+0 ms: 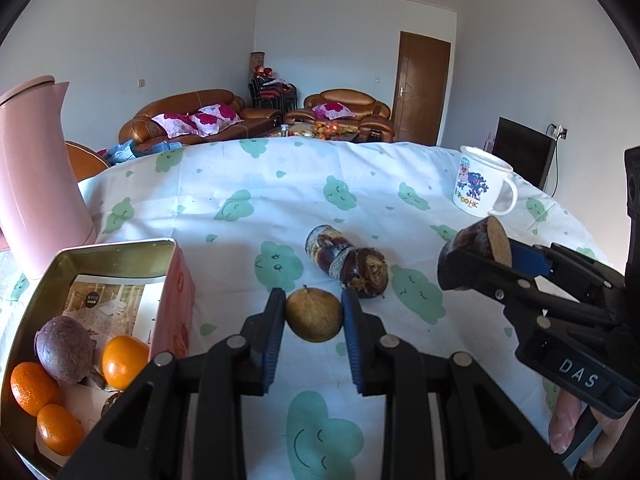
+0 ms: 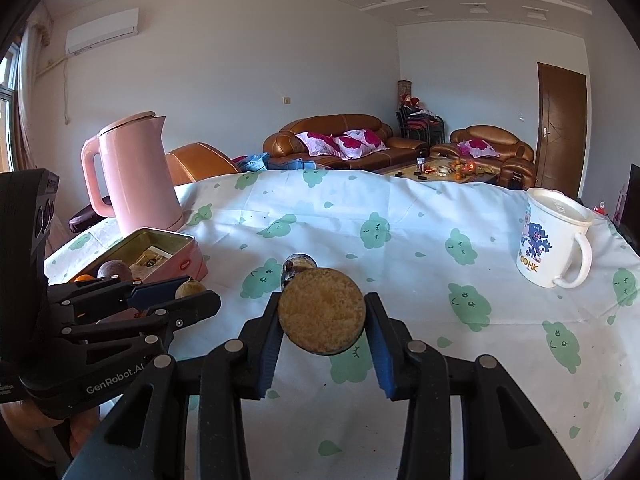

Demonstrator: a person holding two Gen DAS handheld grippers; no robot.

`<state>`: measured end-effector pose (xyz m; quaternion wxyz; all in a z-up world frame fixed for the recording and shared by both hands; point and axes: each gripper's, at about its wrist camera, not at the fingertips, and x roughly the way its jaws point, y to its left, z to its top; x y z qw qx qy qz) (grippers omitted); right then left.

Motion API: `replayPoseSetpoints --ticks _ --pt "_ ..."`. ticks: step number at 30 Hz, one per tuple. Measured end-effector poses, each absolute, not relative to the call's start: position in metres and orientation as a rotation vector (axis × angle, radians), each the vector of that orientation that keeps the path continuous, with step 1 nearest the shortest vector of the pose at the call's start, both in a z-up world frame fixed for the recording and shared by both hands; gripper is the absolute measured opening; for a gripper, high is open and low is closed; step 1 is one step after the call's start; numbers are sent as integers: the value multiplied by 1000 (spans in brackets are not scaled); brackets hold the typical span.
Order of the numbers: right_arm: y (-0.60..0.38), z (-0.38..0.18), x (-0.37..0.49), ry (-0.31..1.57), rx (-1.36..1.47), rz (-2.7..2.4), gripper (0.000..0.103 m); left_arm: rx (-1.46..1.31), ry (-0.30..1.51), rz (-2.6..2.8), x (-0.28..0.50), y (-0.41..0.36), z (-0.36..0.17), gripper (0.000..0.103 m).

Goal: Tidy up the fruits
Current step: 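Grasp the small yellow fruit with the left gripper while the right gripper lifts the brown cylinder, then carry the yellow fruit over the tin with the left gripper while the right gripper carries the brown cylinder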

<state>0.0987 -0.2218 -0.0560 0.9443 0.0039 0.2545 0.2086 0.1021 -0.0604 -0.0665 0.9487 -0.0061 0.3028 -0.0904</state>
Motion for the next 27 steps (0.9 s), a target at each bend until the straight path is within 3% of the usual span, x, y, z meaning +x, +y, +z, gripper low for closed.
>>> replayPoseSetpoints --ticks 27 --pt "-222 -46 72 378 -16 436 42 25 455 -131 75 -62 -51 30"
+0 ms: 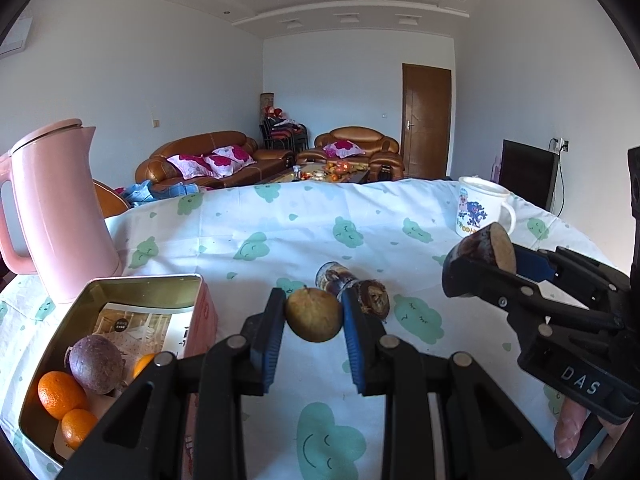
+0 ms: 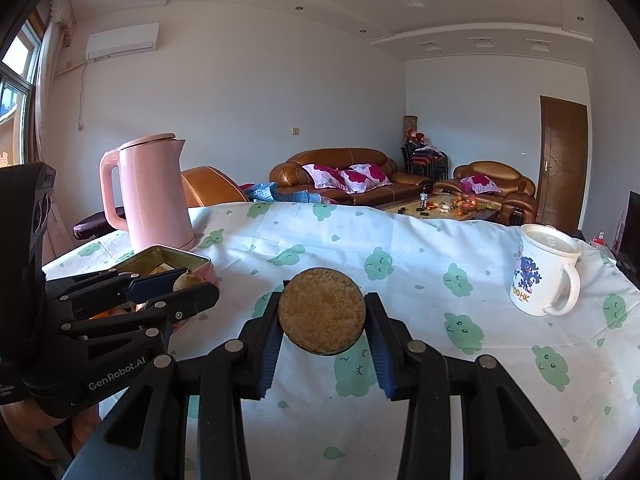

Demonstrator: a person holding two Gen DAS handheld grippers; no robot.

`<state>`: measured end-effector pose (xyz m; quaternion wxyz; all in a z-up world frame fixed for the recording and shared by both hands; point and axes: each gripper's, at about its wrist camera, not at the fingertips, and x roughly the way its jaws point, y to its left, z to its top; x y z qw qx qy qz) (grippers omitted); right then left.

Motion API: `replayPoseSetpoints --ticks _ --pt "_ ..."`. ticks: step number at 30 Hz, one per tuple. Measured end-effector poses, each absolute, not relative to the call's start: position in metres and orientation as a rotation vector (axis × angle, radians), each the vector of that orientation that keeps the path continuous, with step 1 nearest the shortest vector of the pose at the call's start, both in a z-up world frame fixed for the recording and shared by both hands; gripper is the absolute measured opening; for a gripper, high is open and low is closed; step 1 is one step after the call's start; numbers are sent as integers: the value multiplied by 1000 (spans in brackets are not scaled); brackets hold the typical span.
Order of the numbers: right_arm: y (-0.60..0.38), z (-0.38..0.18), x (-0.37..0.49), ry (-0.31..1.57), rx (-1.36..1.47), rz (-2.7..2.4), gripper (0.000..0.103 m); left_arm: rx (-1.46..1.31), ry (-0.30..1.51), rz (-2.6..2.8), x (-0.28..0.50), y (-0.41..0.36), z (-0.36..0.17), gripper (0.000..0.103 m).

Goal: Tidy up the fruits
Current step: 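Carry the yellow fruit over the tin with the left gripper while the right gripper carries the brown cylinder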

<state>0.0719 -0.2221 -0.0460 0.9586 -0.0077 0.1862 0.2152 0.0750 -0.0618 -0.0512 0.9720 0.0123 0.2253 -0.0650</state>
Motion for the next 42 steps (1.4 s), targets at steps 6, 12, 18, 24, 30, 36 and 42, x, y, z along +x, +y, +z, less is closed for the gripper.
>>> replayPoseSetpoints --ticks 6,12,18,24,30,36,42 --pt "-222 -44 65 343 -19 436 42 18 432 -119 72 -60 -49 30" --pt "-221 -42 59 323 -25 447 42 15 407 -117 68 -59 -48 30" --pt "-220 -42 56 318 -23 447 42 29 385 -114 63 -61 -46 30" --pt "-220 -42 55 320 -24 447 42 28 383 -114 61 -61 -45 30" --pt "-217 -43 54 327 -39 448 42 24 384 -114 61 -60 -45 30" --pt "-209 -43 54 339 -50 447 42 13 388 -121 56 -56 -46 30" --pt "-197 -42 53 345 -66 459 42 11 383 -120 51 -50 -44 30"
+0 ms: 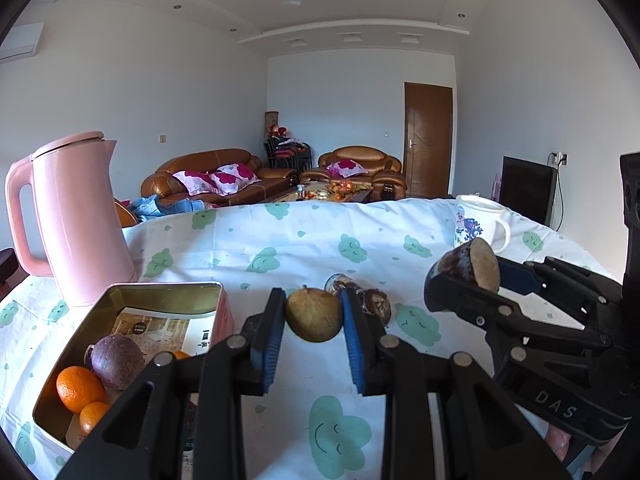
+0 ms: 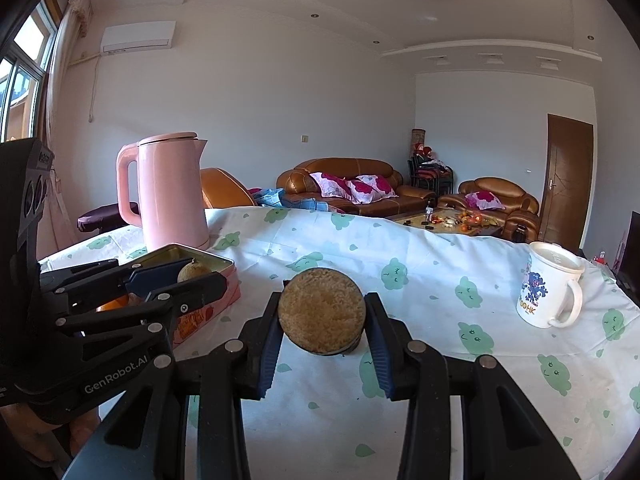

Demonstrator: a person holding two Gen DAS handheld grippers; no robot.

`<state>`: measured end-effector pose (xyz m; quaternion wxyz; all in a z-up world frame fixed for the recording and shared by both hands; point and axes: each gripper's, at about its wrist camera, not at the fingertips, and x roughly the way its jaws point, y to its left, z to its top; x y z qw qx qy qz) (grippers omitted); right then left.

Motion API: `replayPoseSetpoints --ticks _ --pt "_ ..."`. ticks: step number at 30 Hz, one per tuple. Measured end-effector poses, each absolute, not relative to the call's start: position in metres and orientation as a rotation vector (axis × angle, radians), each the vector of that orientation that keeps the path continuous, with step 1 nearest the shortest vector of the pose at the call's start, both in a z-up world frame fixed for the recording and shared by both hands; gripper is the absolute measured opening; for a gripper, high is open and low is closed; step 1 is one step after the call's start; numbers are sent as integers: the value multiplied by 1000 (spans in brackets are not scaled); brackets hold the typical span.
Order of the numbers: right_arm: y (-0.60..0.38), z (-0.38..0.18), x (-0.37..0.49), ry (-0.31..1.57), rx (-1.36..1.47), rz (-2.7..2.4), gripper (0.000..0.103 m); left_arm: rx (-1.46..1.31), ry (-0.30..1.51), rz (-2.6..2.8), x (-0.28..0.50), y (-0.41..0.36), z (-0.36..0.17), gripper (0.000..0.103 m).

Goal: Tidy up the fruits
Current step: 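Carry the yellow fruit over the tin with the left gripper while the right gripper carries the brown cylinder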

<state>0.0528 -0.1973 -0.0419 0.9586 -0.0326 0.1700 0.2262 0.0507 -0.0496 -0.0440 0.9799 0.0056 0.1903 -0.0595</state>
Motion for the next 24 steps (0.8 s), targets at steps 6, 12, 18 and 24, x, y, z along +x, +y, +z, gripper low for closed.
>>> replayPoseSetpoints --ticks 6,12,18,24 --pt "-185 -40 52 346 -82 476 42 -10 392 -104 48 -38 -44 30" --pt "-173 -37 51 341 -97 495 42 -20 391 -86 46 -29 -42 30" --pt "-161 -32 49 334 -113 515 42 -35 404 -60 46 -16 -43 30" --pt "-147 -29 47 328 -127 540 42 -51 408 -37 45 -2 -43 30"
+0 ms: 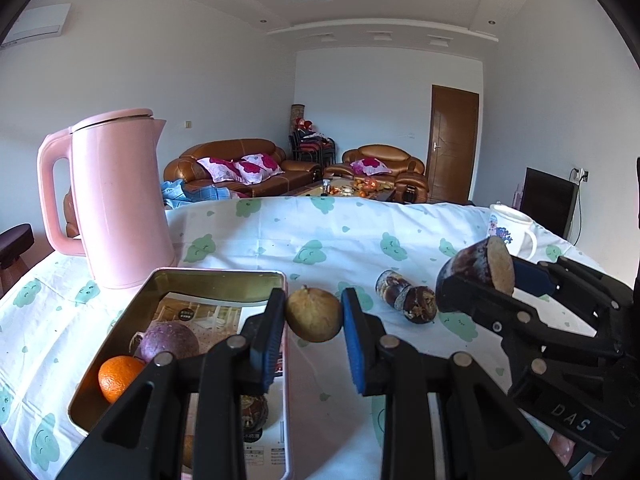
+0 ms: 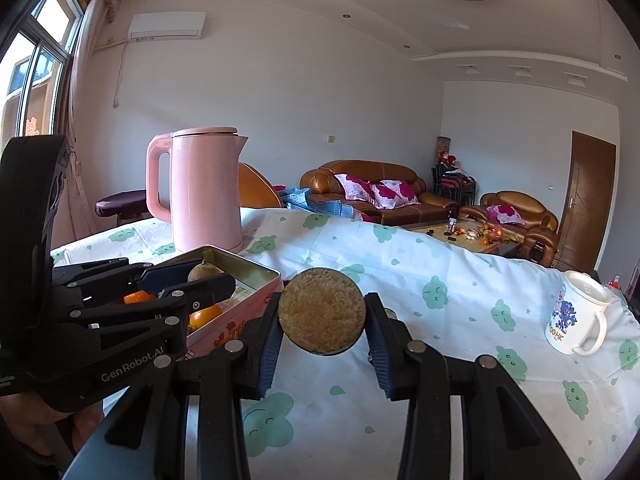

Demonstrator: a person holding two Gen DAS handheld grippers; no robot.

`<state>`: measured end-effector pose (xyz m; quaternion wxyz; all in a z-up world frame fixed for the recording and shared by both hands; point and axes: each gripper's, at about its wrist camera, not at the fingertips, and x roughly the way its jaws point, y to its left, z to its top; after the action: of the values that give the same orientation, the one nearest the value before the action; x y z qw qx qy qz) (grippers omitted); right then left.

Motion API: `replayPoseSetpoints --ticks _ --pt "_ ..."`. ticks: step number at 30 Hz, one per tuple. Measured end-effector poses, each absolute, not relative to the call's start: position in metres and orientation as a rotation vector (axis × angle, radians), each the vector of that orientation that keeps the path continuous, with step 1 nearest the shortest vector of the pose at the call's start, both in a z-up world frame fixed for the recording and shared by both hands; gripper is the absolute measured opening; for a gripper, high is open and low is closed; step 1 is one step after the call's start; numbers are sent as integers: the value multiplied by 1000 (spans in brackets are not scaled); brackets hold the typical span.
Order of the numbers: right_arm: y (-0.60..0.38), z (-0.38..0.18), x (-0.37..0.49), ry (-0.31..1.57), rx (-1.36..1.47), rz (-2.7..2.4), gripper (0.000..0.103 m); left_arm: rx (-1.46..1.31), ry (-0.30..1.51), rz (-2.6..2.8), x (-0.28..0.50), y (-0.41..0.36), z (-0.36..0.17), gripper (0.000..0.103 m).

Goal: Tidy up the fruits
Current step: 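Carry the yellow fruit over the tin with the left gripper while the right gripper carries the brown cylinder, then lower and release the yellow fruit into the tin with the left gripper while the right gripper releases the cylinder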

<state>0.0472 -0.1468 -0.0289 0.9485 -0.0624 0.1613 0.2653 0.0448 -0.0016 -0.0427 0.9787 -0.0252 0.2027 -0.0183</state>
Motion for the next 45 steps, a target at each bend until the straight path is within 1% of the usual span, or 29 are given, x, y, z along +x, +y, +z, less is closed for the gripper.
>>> replayPoseSetpoints --ticks 20,45 --pt "-106 -17 44 310 -176 611 42 -79 430 44 44 36 -44 30" --pt "-67 -22 45 321 -206 689 42 -137 470 157 43 96 -50 30"
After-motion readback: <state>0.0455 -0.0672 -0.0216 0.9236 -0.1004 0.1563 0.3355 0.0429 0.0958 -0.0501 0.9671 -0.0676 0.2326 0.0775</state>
